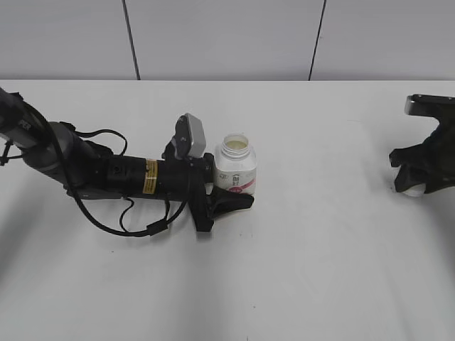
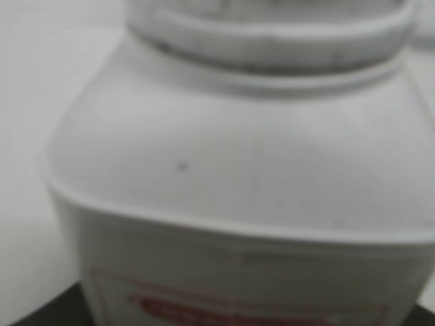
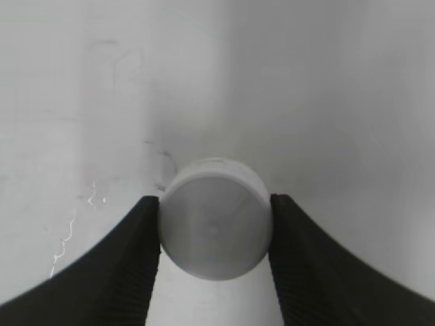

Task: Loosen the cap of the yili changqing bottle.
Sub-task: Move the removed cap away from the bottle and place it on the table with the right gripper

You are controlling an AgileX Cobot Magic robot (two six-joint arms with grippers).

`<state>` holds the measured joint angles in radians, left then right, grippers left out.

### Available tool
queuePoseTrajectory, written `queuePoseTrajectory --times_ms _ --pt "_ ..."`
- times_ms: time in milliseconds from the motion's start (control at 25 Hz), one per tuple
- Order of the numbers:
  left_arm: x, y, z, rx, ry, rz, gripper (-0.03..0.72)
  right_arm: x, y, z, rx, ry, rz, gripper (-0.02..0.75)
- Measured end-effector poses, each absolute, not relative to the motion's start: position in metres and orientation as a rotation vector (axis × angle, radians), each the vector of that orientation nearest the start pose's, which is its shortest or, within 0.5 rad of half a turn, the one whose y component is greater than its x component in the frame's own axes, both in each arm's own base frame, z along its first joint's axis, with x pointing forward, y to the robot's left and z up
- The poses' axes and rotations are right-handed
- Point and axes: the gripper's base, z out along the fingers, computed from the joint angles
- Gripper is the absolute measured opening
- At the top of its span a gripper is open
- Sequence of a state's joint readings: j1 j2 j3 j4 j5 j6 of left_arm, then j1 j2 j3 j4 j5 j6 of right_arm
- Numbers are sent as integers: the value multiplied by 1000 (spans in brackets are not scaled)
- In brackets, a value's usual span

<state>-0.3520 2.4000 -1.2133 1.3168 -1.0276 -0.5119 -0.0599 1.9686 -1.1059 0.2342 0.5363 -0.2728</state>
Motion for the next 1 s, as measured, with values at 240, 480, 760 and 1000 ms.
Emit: queuePoseTrajectory --times_ms 240,480,760,1000 --pt "356 -211 39 1356 1564 -948 396 363 -10 110 -17 2897 168 390" --pt "356 -211 39 1356 1564 -948 396 363 -10 110 -16 2896 169 389" --pt "356 -211 39 1356 1564 -947 396 363 -10 110 -12 2898 172 491" --pt "356 -211 39 1356 1564 -947 396 362 -9 109 6 2907 185 518"
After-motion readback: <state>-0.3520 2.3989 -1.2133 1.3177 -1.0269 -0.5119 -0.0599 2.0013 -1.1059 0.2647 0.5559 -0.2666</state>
